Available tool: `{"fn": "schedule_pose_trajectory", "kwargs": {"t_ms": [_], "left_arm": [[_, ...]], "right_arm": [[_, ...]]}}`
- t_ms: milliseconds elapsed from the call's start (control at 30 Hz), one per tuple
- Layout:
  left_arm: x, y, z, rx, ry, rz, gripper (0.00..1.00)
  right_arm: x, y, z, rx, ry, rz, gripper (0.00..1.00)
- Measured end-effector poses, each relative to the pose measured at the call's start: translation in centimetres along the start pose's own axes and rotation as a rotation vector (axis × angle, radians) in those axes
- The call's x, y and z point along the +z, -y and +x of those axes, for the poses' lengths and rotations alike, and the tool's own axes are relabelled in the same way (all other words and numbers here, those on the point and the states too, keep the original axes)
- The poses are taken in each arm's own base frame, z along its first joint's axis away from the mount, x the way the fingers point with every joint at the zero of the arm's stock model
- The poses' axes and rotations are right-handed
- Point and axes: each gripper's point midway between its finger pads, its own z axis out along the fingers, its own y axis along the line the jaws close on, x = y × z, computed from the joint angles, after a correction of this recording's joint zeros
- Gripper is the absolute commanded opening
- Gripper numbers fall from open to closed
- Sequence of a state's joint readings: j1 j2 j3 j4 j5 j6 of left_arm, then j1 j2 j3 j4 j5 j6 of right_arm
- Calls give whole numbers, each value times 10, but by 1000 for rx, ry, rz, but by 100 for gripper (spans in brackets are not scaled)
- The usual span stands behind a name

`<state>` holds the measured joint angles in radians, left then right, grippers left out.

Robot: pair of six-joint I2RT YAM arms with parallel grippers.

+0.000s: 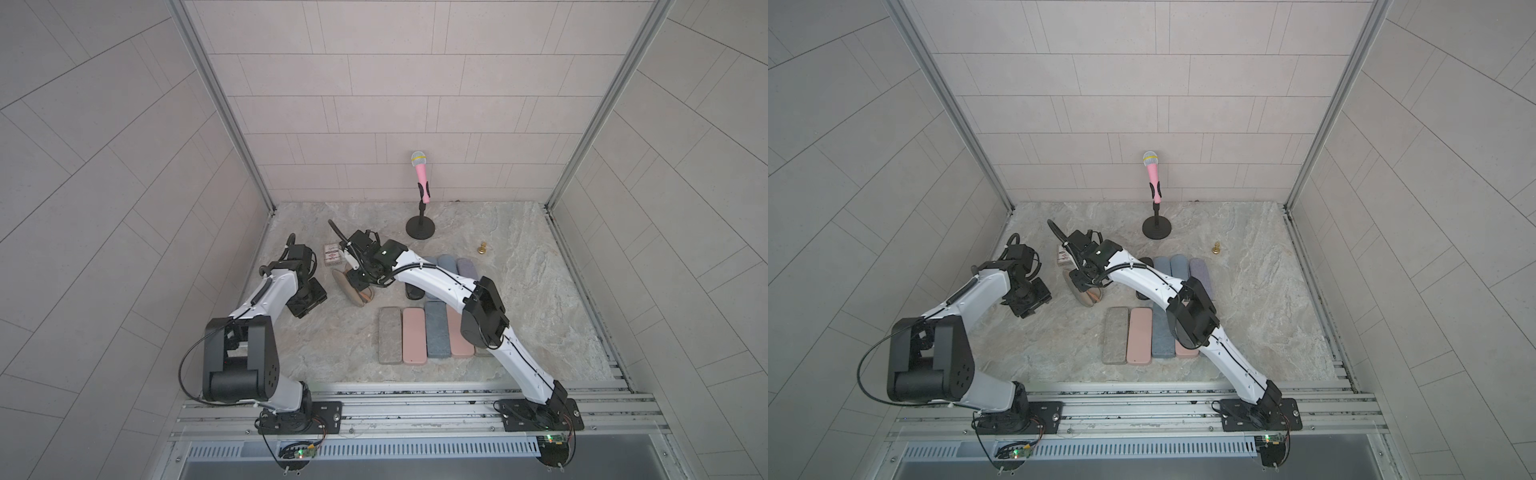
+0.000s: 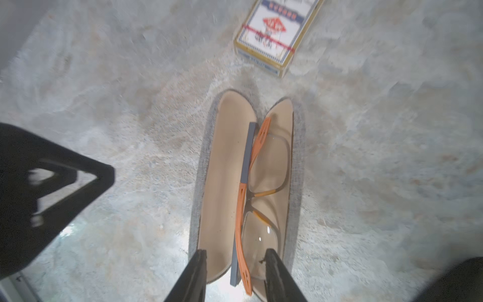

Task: Close the glasses case
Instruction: Adjust the glasses case, then close the glasses case at the center of the board.

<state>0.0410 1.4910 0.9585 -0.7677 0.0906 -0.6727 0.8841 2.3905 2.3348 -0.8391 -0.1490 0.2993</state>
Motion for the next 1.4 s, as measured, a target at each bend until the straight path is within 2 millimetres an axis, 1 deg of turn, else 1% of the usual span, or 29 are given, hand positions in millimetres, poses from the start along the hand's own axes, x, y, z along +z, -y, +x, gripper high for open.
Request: {"fn": "schedule_pose_trajectory", "kwargs": {"t_ms": [33, 100, 133, 200, 300, 333, 400, 467, 533, 600, 700, 800, 867, 1033, 1133, 1333, 1400], "left_arm": [[1, 1, 1, 3, -2, 1, 38], [2, 5, 4, 20, -9, 2, 23], [4, 8, 6, 26, -11, 4, 19], [8, 16, 13, 55, -27, 10, 13], [14, 25, 22, 82, -51, 14, 9], [16, 27, 24, 90, -57, 14, 9], [21, 31, 28, 99, -73, 13, 8], [26, 31, 30, 96, -87, 4, 8], [31, 31, 32, 94, -99, -3, 7], [36, 32, 34, 98, -110, -10, 8], [39, 37, 35, 106, -117, -15, 7], [41, 47, 34, 111, -119, -9, 7], [41, 54, 33, 119, -116, -3, 7], [41, 72, 29, 134, -107, 15, 7], [44, 77, 28, 138, -107, 17, 7], [45, 82, 31, 146, -110, 15, 7], [45, 84, 29, 147, -105, 14, 7]], "right_arm": [[-8, 0, -4, 1, 14, -1, 21], [-24, 5, -10, 19, 37, -2, 11], [-29, 9, -12, 27, 44, -1, 7], [-33, 24, -15, 59, 47, 5, 3], [-29, 54, -11, 113, 23, 14, 2], [-26, 62, -9, 124, 15, 16, 2], [-20, 83, -6, 155, -1, 28, 2], [-12, 95, -2, 168, -17, 31, 2], [0, 100, 5, 169, -42, 29, 3], [14, 99, 15, 161, -78, 16, 3], [33, 91, 29, 152, -125, -13, 4], [44, 86, 39, 150, -161, -41, 4], [47, 82, 43, 148, -173, -57, 4], [49, 72, 43, 139, -177, -92, 5], [50, 68, 44, 134, -182, -104, 5], [52, 51, 47, 113, -191, -132, 5], [52, 47, 48, 108, -194, -137, 5]]}}
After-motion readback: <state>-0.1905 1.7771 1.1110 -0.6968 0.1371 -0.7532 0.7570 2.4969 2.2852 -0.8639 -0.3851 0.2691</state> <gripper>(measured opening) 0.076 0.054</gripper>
